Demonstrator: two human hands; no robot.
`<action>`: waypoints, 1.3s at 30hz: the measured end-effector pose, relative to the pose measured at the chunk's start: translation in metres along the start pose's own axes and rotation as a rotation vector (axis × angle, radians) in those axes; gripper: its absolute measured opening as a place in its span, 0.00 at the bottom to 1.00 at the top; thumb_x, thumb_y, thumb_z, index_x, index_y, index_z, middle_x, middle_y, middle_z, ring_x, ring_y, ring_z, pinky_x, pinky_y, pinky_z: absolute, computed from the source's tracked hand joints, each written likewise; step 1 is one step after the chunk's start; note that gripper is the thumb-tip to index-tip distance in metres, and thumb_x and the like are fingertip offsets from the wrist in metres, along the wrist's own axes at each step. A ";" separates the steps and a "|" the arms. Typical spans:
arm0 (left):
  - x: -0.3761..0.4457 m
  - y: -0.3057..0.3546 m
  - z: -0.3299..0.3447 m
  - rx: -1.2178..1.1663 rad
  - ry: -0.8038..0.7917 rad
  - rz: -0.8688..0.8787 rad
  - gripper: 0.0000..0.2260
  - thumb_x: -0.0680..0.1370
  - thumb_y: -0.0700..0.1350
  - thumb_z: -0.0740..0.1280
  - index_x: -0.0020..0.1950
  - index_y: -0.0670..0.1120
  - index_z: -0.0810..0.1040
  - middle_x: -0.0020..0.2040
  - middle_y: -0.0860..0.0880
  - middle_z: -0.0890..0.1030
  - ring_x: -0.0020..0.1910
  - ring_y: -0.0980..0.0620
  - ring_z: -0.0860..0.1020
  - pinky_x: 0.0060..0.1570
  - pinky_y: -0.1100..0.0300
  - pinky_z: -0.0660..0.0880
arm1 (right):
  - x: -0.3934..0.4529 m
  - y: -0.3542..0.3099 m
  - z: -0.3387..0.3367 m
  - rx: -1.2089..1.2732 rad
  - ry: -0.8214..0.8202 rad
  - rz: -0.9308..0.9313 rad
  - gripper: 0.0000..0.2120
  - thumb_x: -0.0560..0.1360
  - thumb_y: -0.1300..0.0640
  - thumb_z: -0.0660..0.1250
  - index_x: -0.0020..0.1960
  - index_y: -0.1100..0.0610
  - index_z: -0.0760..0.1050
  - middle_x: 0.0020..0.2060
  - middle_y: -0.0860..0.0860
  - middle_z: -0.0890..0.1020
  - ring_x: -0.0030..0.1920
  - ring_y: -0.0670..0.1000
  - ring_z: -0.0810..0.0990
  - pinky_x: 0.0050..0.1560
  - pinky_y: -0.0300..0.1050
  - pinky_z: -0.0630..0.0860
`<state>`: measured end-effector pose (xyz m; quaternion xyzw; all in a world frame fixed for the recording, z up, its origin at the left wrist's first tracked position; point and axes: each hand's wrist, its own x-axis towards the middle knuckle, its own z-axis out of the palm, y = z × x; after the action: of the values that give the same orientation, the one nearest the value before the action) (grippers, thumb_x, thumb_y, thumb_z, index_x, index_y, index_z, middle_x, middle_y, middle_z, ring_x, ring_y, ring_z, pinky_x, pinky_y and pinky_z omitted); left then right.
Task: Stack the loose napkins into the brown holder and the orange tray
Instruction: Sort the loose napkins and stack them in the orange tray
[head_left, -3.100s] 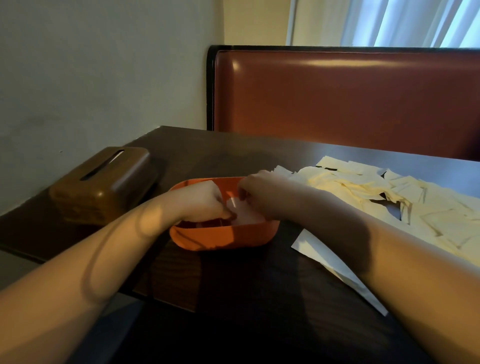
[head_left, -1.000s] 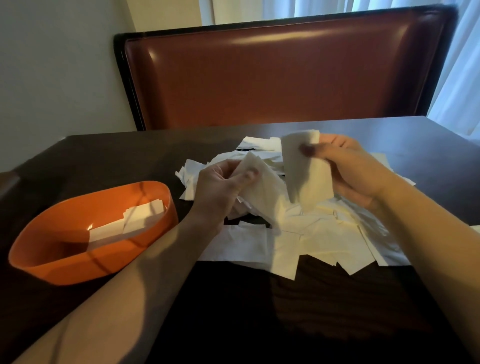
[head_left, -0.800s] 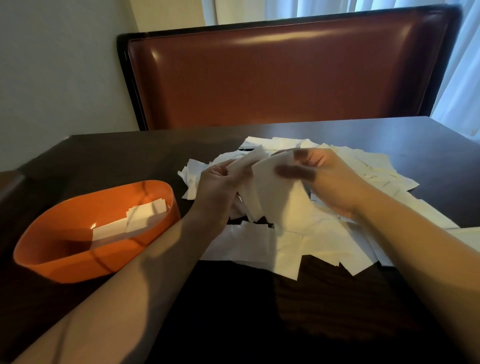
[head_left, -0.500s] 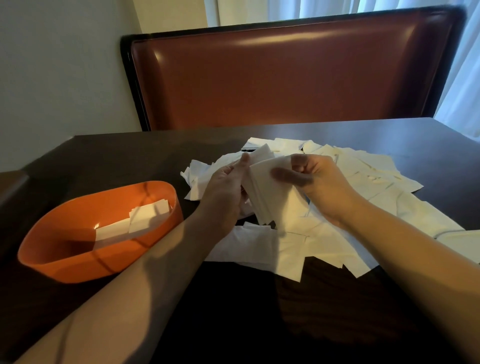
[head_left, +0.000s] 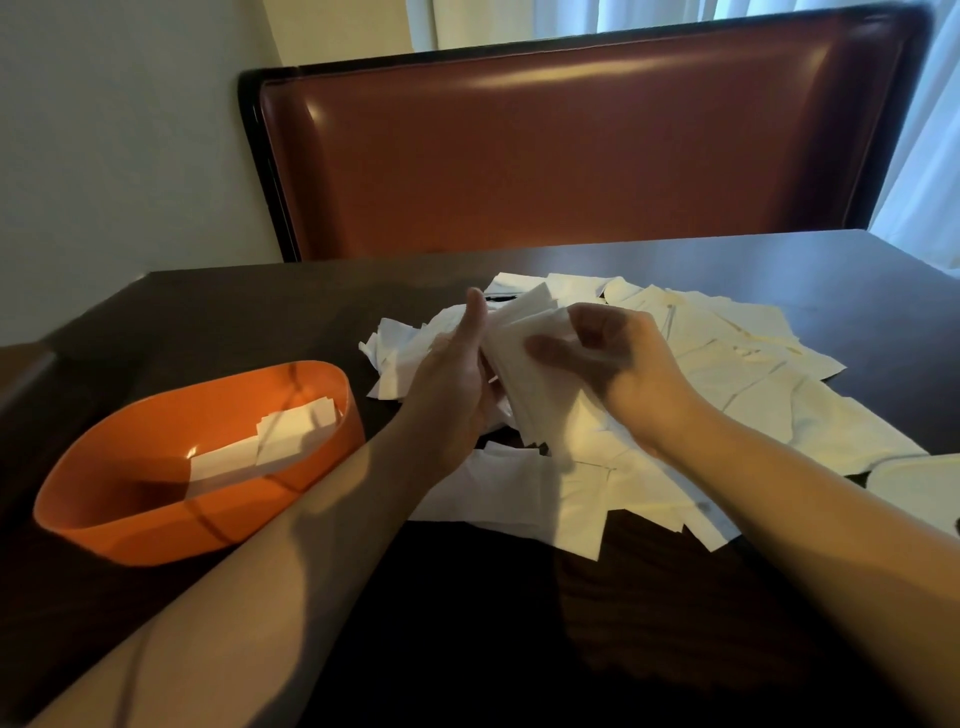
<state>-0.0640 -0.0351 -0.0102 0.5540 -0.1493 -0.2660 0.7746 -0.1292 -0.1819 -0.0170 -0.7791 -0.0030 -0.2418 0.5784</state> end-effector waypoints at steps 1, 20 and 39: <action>0.000 -0.001 -0.001 0.025 -0.047 0.023 0.26 0.76 0.64 0.59 0.61 0.46 0.77 0.63 0.36 0.78 0.65 0.37 0.75 0.63 0.34 0.72 | 0.000 0.001 0.000 -0.003 0.021 -0.001 0.06 0.76 0.56 0.72 0.51 0.58 0.83 0.45 0.52 0.85 0.48 0.56 0.82 0.53 0.53 0.82; -0.015 0.003 0.005 -0.088 -0.338 -0.189 0.12 0.77 0.50 0.61 0.58 0.49 0.76 0.44 0.45 0.85 0.42 0.46 0.84 0.37 0.47 0.82 | -0.003 -0.017 -0.007 0.212 0.037 0.114 0.11 0.75 0.56 0.71 0.57 0.58 0.79 0.50 0.53 0.85 0.51 0.51 0.84 0.48 0.54 0.83; -0.017 -0.003 0.016 0.072 -0.333 -0.253 0.16 0.73 0.51 0.65 0.58 0.46 0.76 0.50 0.43 0.79 0.45 0.46 0.79 0.33 0.52 0.80 | 0.006 -0.027 -0.024 -0.043 0.128 0.051 0.11 0.79 0.52 0.67 0.55 0.56 0.82 0.48 0.49 0.85 0.44 0.43 0.83 0.37 0.31 0.76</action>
<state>-0.0870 -0.0378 -0.0062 0.5442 -0.2141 -0.4432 0.6794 -0.1400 -0.1964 0.0145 -0.7741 0.0590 -0.2763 0.5666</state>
